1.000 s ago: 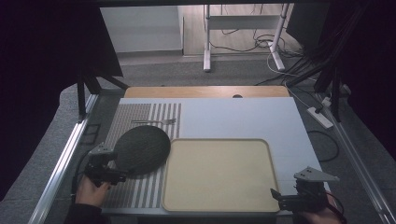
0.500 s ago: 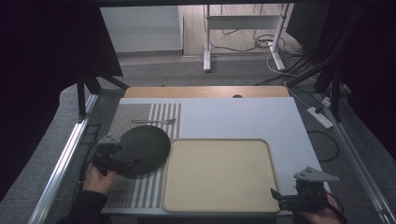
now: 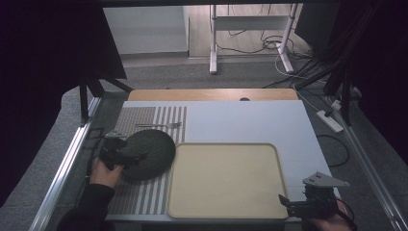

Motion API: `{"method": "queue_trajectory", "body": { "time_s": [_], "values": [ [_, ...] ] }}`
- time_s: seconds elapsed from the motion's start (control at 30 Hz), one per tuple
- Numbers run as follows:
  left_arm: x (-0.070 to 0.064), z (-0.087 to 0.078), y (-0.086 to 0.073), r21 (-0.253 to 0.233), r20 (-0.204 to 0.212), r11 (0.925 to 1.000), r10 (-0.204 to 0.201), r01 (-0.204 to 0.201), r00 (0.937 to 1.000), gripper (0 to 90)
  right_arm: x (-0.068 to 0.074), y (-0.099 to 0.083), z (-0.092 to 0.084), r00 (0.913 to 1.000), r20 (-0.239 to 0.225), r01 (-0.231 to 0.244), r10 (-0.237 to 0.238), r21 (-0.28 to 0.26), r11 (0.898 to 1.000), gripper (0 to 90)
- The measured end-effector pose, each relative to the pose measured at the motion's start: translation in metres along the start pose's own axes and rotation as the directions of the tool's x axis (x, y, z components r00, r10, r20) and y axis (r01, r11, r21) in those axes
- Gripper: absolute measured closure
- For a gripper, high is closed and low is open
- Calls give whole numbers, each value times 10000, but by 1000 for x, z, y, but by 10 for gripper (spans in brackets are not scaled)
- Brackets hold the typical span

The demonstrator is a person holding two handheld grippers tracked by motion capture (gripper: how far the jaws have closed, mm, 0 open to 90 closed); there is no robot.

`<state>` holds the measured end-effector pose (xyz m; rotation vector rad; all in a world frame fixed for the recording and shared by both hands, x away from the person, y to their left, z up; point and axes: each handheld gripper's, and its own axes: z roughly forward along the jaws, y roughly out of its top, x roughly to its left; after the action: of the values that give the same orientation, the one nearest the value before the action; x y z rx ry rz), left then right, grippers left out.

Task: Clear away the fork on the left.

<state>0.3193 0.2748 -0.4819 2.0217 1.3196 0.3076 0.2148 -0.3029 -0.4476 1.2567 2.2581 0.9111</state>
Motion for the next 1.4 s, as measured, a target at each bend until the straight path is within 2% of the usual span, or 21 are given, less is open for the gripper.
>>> {"method": "queue_trajectory", "body": {
  "time_s": [0.13, 0.47, 0.93, 1.2, 1.4],
  "values": [
    [3, 6, 5, 123, -93, 9999, -37, 38, 10000, 0, 0, 0, 0, 10000, -1, -1, 1, 3, 10000, 0],
    [13, 16, 16, 299, 134, 9995, -92, 88, 9999, 0, 0, 0, 0, 10000, -4, -1, 1, 13, 10000, 0],
    [28, 33, 33, 496, 104, 9987, -144, 139, 9998, 0, 0, 0, 0, 10000, -8, -1, 1, 16, 10000, 0],
    [38, 44, 41, 605, 97, 9974, -392, 386, 9992, 0, 0, 0, 0, 10000, -20, 7, -7, 23, 10000, 0],
    [43, 52, 46, 661, 42, 9969, -423, 419, 9991, 0, 0, 0, 0, 10000, -34, 23, -22, 30, 10000, 0]
  ]
}}
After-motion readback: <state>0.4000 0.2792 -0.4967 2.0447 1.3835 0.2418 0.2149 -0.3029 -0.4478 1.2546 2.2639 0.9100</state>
